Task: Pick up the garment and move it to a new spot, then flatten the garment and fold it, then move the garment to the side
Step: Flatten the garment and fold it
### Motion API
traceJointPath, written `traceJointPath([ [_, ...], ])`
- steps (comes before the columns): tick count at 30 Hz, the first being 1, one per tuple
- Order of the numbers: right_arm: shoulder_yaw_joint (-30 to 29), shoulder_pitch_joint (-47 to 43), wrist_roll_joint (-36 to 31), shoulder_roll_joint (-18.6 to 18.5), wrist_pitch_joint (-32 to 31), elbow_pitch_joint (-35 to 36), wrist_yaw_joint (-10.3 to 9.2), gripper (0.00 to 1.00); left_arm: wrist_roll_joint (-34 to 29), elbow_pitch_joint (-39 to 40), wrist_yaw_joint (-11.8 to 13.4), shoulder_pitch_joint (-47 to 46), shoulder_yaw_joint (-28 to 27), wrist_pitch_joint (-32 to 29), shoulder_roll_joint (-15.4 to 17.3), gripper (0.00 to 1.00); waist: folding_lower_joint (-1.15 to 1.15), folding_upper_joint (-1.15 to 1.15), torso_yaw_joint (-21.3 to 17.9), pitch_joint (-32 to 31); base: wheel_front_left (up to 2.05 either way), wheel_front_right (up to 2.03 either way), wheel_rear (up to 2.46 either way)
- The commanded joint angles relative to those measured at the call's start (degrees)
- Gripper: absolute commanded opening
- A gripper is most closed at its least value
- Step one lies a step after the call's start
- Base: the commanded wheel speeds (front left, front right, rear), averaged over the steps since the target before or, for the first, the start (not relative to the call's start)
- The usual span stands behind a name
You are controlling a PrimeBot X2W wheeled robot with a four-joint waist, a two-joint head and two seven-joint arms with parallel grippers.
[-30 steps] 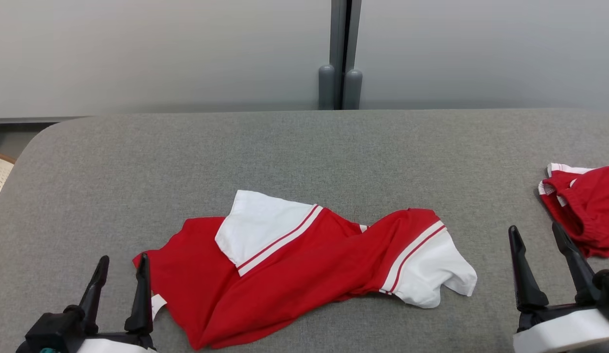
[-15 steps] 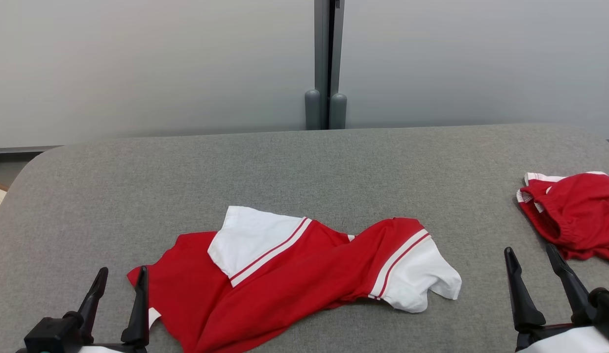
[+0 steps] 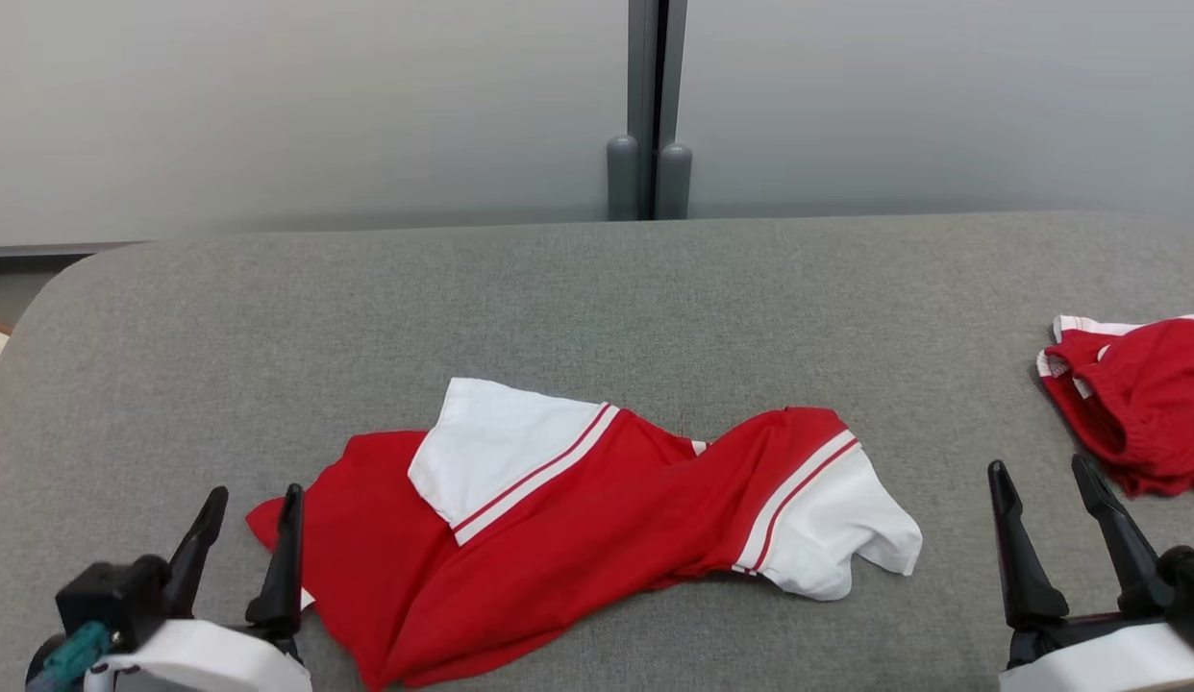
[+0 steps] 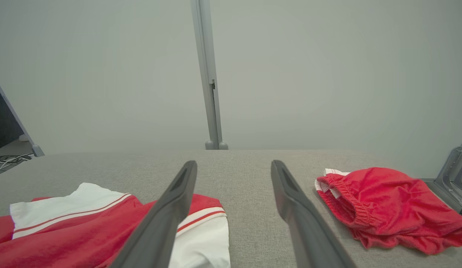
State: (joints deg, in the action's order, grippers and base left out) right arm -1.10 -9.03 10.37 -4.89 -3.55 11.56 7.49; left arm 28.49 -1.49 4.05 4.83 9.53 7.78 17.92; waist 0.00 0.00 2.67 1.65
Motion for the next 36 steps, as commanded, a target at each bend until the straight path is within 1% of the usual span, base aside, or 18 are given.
traceJointPath([
  [1, 0.16, 0.77, -0.32, 0.08, 0.05, 0.12, -0.01, 1.00, 1.05, -1.23, -0.68, -2.09, 0.15, -1.11, 0.27, 1.00, 0.00, 0.00, 0.33, 1.72, 0.00, 0.00, 0.00],
  [5, 1.14, 2.37, -0.80, 0.39, 0.05, 0.24, -0.01, 1.00, 3.83, -8.93, -3.08, -7.31, 0.29, -4.54, 0.28, 1.00, 0.00, 0.00, 0.10, 4.88, 0.00, 0.00, 0.00],
  [10, 2.05, 3.95, -1.05, 0.68, 0.73, -0.61, -0.01, 1.00, 7.75, -21.62, -6.82, -12.86, 0.09, -6.87, -0.23, 1.00, 0.00, 0.00, -0.73, 7.69, 0.00, 0.00, 0.00],
  [15, 1.86, 4.71, -1.34, 0.95, 1.23, -1.36, -0.01, 1.00, 10.13, -31.62, -8.68, -16.59, -0.26, -8.30, -0.38, 1.00, 0.00, 0.00, -1.46, 8.83, 0.00, 0.00, 0.00],
  [16, 1.76, 4.77, -1.37, 0.99, 1.34, -1.52, -0.01, 1.00, 10.90, -32.95, -9.07, -17.25, -0.39, -8.49, -0.66, 0.88, 0.00, 0.00, -1.59, 8.95, 0.00, 0.00, 0.00],
  [17, 1.57, 4.80, -1.32, 1.01, 1.51, -1.65, -0.01, 1.00, 11.18, -34.04, -9.50, -17.84, -0.42, -7.95, -0.64, 0.36, 0.00, 0.00, -1.70, 9.03, 0.00, 0.00, 0.00],
  [18, 1.21, 4.76, -1.40, 1.04, 1.63, -1.87, -0.01, 1.00, 11.41, -35.04, -9.82, -18.19, -0.21, -7.46, -0.63, 0.00, 0.00, 0.00, -1.79, 9.05, 0.00, 0.00, 0.00],
  [25, -0.82, 3.28, -1.51, 0.80, 1.37, -3.59, -0.01, 1.00, 12.13, -38.66, -11.13, -19.96, 1.19, -3.91, -0.36, 0.00, 0.00, 0.00, -1.87, 8.80, 0.00, 0.00, 0.00],
  [28, -1.22, 2.40, -0.91, 0.40, 1.22, -5.91, -0.01, 1.00, 12.41, -39.39, -11.36, -20.76, 1.77, -2.93, -0.18, 0.00, 0.00, 0.00, -1.65, 8.92, 0.00, 0.00, 0.00],
  [30, -1.04, 1.40, -0.22, 0.42, 1.41, -9.08, -0.01, 1.00, 12.84, -39.88, -11.58, -21.24, 2.29, -1.85, 0.16, 0.00, 0.00, 0.00, -1.50, 9.14, 0.00, 0.00, 0.00],
  [35, 1.42, 2.61, 1.32, 0.66, 2.49, -14.99, -0.01, 1.00, 13.42, -40.45, -11.62, -22.64, 3.49, -0.84, 0.58, 0.00, 0.00, 0.00, -0.89, 10.14, 0.00, 0.00, 0.00],
  [36, 1.42, 2.61, 1.32, 0.66, 2.49, -14.99, -0.01, 1.00, 13.42, -40.45, -11.62, -22.64, 3.49, -0.84, 0.58, 0.00, 0.00, 0.00, -0.89, 10.14, 0.00, 0.00, 0.00],
])
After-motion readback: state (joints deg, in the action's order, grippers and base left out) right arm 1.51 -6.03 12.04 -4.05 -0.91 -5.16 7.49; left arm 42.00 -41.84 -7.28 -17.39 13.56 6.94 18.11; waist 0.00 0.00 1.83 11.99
